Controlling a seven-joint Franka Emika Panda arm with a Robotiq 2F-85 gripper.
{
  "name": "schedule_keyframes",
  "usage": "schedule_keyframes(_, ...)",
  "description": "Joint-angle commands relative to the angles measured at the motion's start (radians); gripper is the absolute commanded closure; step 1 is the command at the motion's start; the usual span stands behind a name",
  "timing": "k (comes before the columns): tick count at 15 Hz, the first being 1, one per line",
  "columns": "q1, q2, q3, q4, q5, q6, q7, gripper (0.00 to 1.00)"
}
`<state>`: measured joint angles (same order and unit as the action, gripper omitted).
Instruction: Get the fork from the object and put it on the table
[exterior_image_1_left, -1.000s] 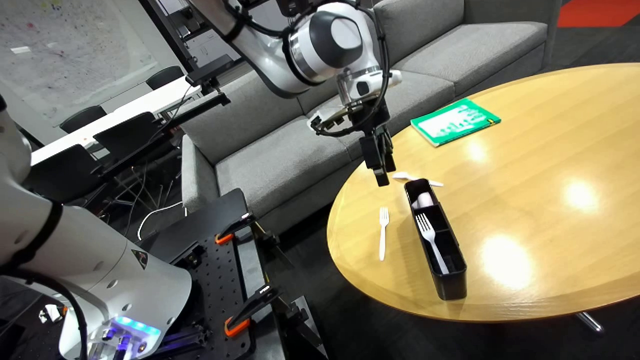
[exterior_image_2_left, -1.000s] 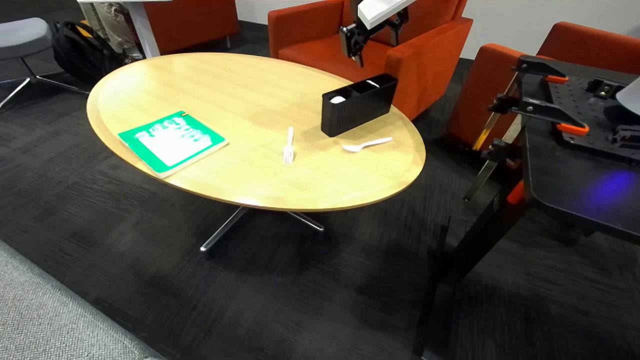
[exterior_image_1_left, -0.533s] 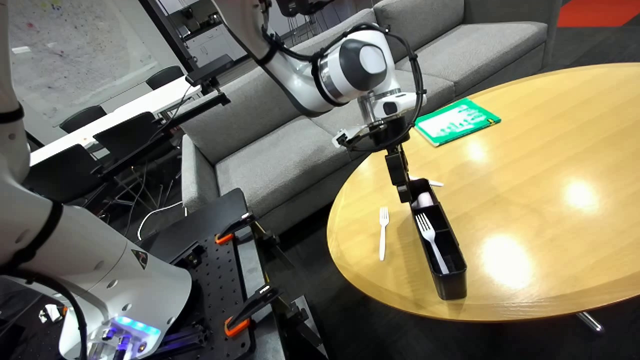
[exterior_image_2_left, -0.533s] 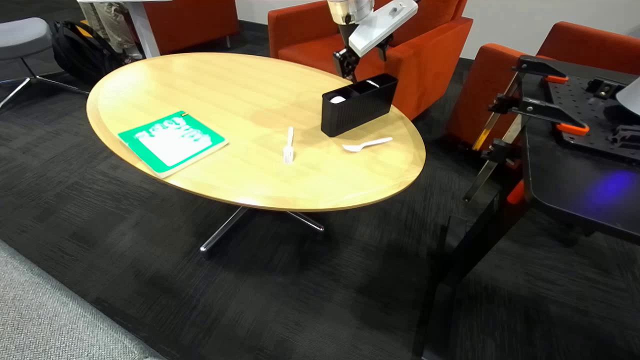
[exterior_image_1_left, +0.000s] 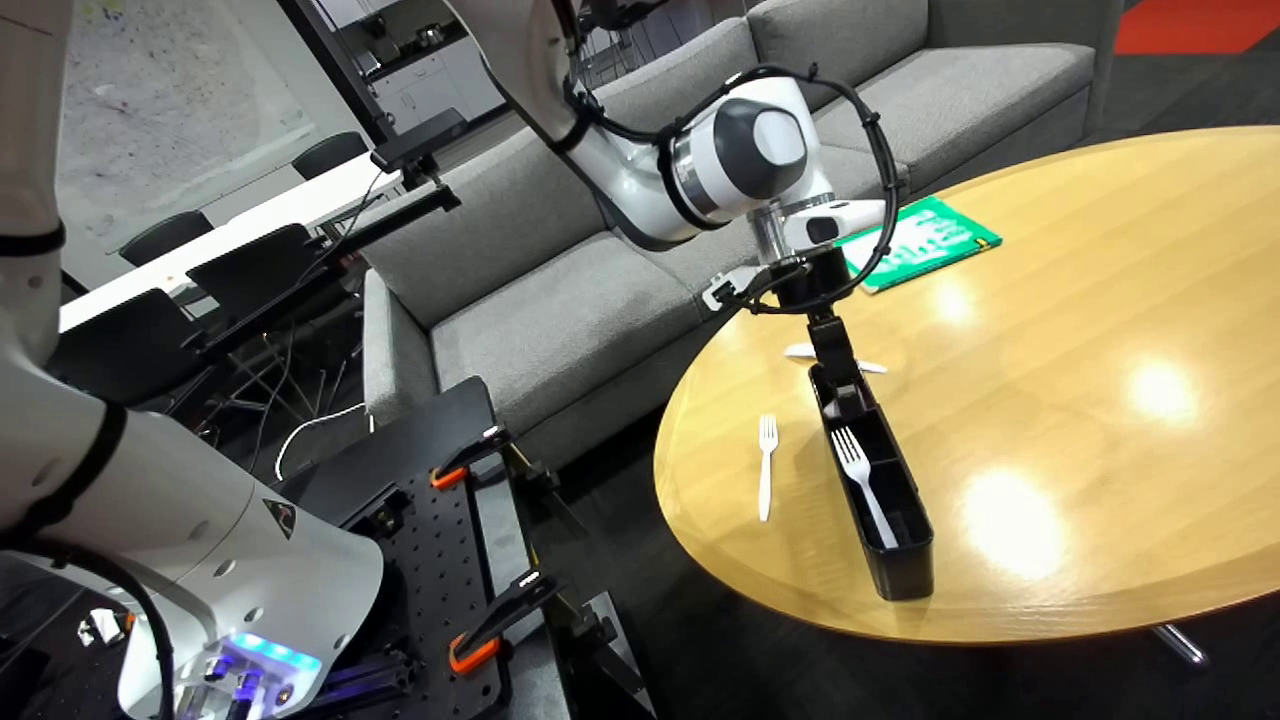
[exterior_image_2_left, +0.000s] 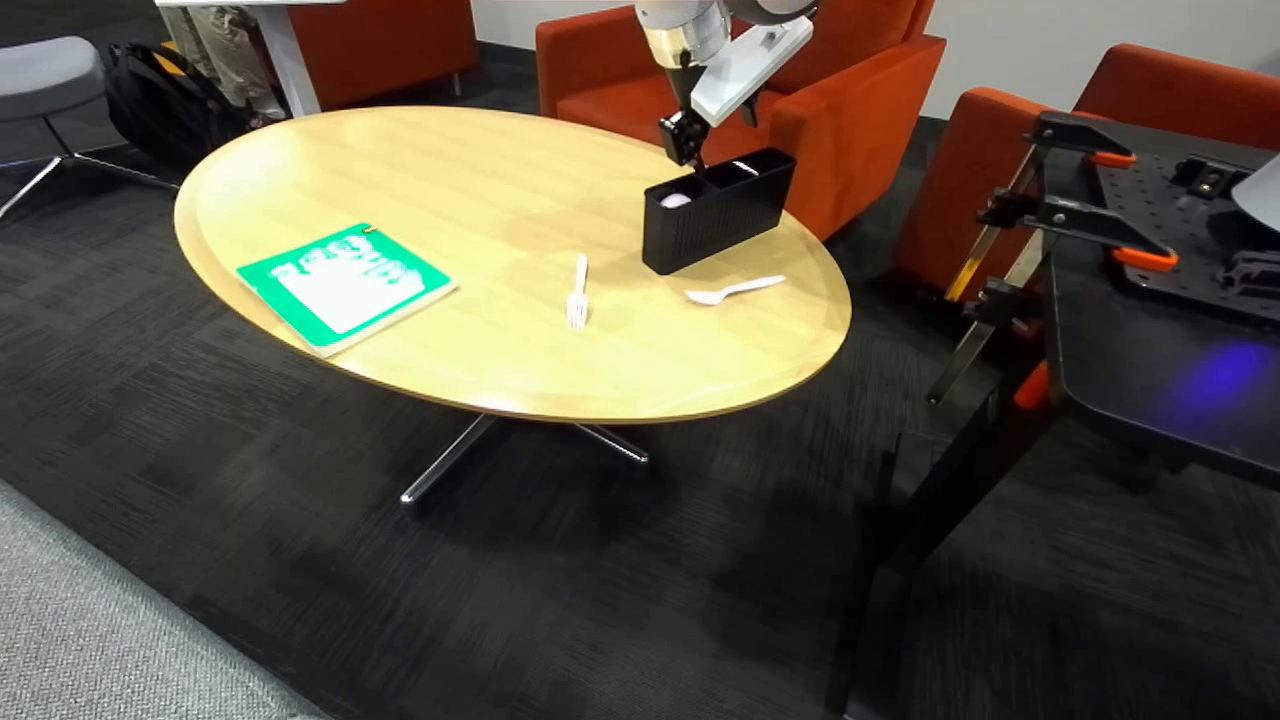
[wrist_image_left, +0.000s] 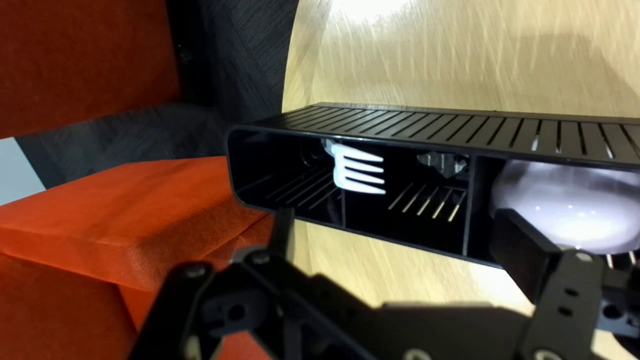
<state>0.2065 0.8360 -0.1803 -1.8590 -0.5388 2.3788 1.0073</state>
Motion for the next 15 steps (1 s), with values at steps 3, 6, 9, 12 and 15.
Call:
schedule_keyframes(3, 0.014, 0.047, -0.042, 0.043, 0.025, -0.019, -0.040, 0.00)
schedule_keyframes(6, 0.013, 0.062, -0.055, 0.045, 0.029, -0.025, -0.040, 0.00)
schedule_keyframes(9, 0.010, 0.073, -0.058, 0.046, 0.038, -0.037, -0.050, 0.00)
schedule_keyframes(12, 0.013, 0.081, -0.061, 0.046, 0.043, -0.047, -0.057, 0.00)
schedule_keyframes(15, 0.017, 0.085, -0.067, 0.048, 0.047, -0.063, -0.059, 0.21)
